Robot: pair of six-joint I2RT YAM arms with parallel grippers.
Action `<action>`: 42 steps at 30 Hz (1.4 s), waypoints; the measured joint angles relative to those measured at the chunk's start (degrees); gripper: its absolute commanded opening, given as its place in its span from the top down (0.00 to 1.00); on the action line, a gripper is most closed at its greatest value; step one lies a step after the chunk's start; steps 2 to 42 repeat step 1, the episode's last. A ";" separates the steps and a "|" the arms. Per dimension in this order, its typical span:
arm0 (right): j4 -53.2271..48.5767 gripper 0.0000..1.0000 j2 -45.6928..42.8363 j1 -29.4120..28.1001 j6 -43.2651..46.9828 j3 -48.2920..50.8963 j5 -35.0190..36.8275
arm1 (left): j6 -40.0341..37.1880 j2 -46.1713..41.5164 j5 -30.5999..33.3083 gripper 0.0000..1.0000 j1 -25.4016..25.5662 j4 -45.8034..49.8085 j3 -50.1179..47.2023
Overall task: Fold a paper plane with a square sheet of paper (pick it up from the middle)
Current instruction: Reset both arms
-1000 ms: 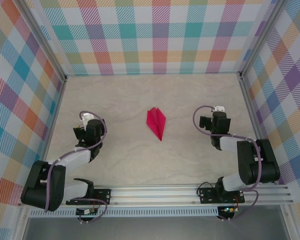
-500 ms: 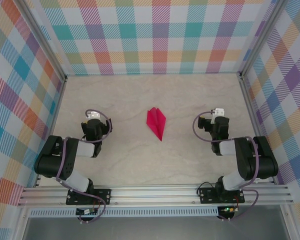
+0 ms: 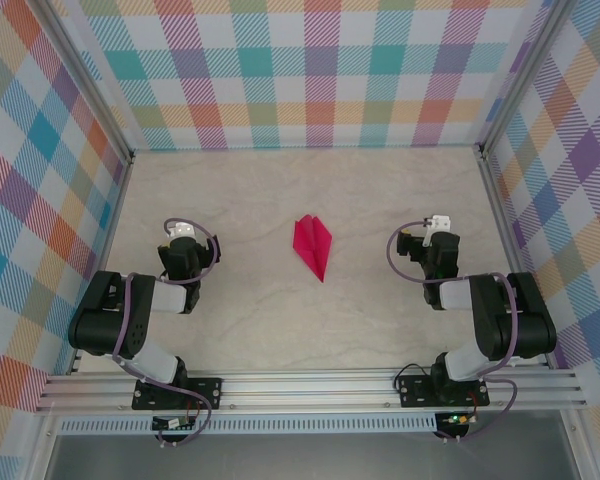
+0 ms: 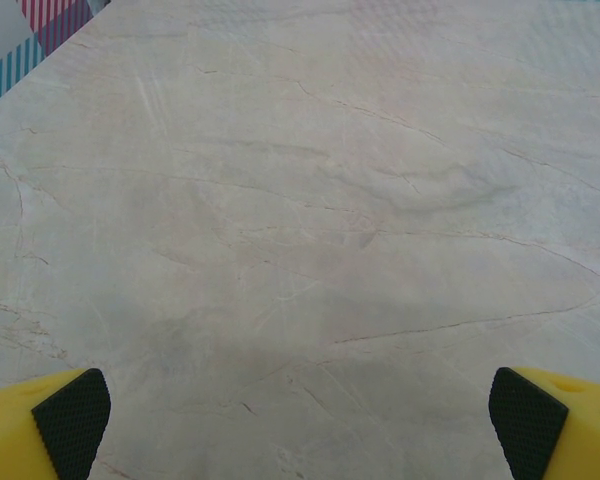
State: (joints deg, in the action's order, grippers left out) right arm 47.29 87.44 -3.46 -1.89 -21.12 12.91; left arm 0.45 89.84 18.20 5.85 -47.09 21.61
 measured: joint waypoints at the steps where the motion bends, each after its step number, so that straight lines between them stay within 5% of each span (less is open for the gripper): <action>1: -0.02 0.00 0.00 0.09 -0.04 0.00 -0.02 | 0.00 0.00 -0.17 0.00 0.02 0.00 0.00; 42: -0.02 0.00 0.00 0.09 -0.04 0.00 -0.02 | 0.00 0.00 -0.17 0.00 0.02 0.00 0.00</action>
